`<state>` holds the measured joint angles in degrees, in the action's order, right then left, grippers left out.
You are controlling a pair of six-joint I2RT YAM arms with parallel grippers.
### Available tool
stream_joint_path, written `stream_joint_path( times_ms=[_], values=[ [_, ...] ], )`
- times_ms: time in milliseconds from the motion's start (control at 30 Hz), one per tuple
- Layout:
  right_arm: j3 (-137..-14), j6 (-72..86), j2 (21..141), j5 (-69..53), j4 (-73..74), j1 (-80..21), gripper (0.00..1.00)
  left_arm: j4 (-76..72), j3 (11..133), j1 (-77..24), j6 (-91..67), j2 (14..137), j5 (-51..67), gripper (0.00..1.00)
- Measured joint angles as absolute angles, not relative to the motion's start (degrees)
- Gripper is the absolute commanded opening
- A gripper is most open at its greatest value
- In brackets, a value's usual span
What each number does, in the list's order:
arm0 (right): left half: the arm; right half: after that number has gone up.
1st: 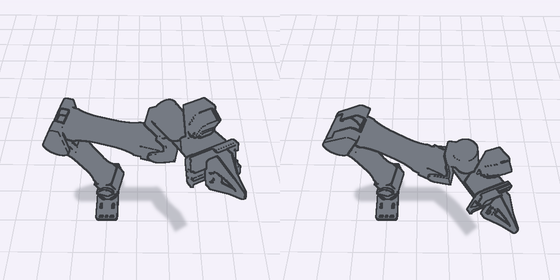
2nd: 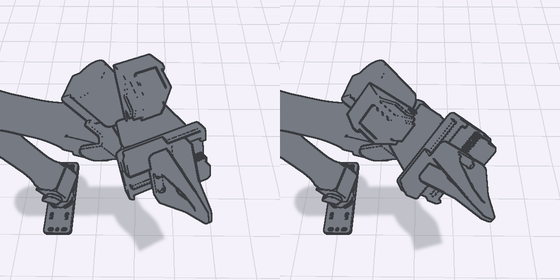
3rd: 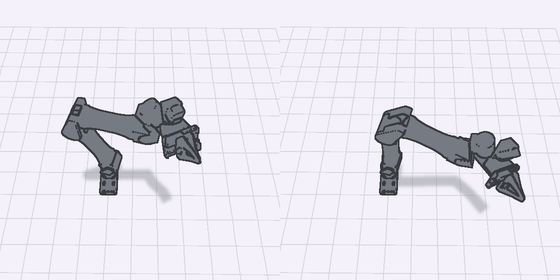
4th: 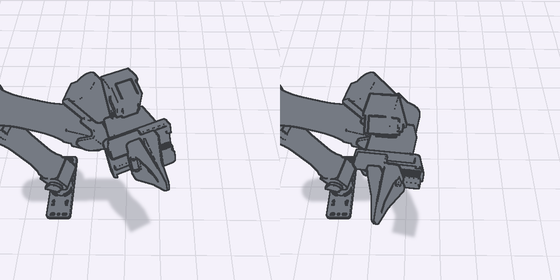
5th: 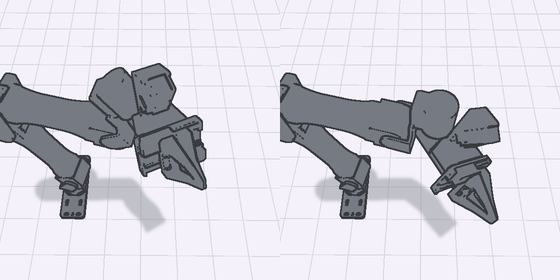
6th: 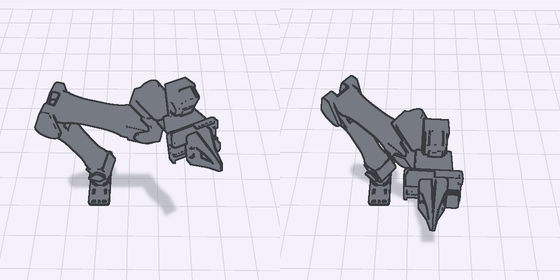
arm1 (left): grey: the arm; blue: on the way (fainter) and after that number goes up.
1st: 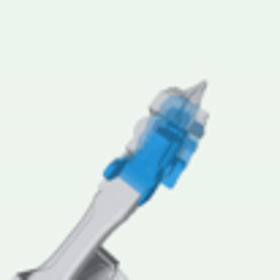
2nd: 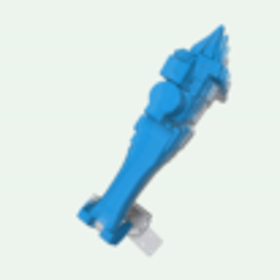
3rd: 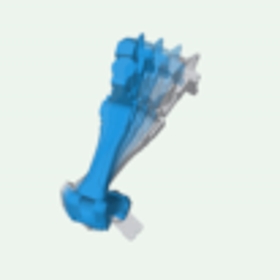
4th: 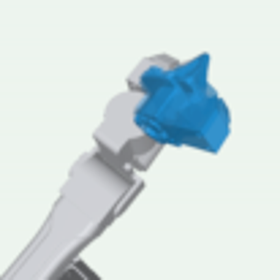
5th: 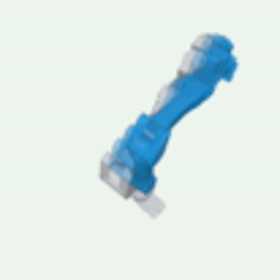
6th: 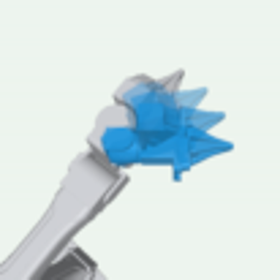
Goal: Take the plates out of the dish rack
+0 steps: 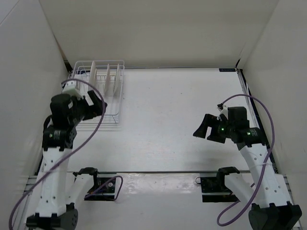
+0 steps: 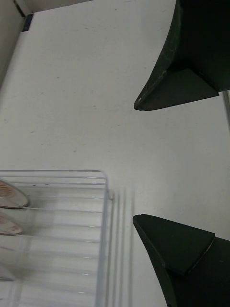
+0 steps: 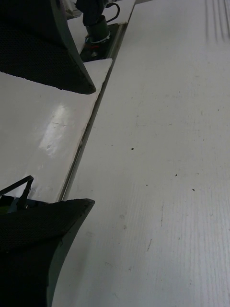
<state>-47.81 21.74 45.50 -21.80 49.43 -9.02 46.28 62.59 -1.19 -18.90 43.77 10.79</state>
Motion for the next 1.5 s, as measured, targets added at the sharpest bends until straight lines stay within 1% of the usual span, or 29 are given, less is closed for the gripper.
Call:
stream_joint_path(
  times_ms=[167, 333, 400, 533, 600, 633, 833, 1033, 1267, 1367, 1467, 1500],
  values=[
    [-49.39, 21.58, 48.38, -21.23, 50.43, -9.02, 0.91, 38.87, 70.83, -1.21, -18.46, 58.96, 9.26, 1.0],
    [-49.15, 21.1, 47.44, -24.05, 49.67, -9.02, 0.91, 36.14, 77.1, -2.57, -13.76, 72.88, 6.46, 1.0],
    [-48.75, 20.88, 46.89, -25.04, 49.28, -9.04, 0.91, 36.42, 81.52, -3.22, -10.98, 78.08, 5.78, 0.95],
    [-46.92, 20.45, 46.5, -27.49, 48.25, -9.04, 0.91, 35.11, 89.3, -3.86, -6.87, 85.67, 2.98, 0.89],
    [-46.09, 20.32, 46.46, -28.56, 48.21, -9.04, 0.91, 33.34, 90.37, -3.84, -5.8, 87.61, 1.67, 0.88],
    [-45.93, 20.29, 46.41, -28.93, 48.21, -9.06, 0.91, 32.56, 90.72, -3.81, -5.28, 88.6, 1.08, 0.86],
    [-45.41, 19.97, 45.69, -31.07, 47.37, -9.13, 0.91, 29.02, 96.2, -3.84, -2.33, 99.07, -3.99, 0.85],
    [-44.53, 19.46, 45.87, -32.53, 46.65, -9.19, 0.91, 27.73, 96.51, -1.96, -0.08, 104.66, -6.55, 0.85],
    [-44.42, 19.16, 47.05, -33.74, 46.13, -9.69, 0.91, 24.99, 96.51, 4.56, -1.1, 105.19, -5.34, 0.86],
    [-44.42, 19.07, 47.9, -34.13, 46.04, -9.78, 0.91, 23.24, 96.97, 5.32, -0.91, 106.21, -4.58, 0.88],
    [-44.42, 19.05, 48.75, -34.48, 46.02, -9.78, 0.91, 21.1, 98.32, 5.3, -0.91, 108.68, -2.74, 0.79],
    [-44.42, 19.05, 48.93, -34.54, 46.0, -9.78, 0.91, 20.51, 98.63, 5.32, -0.93, 109.56, -2.11, 0.74]
  ],
)
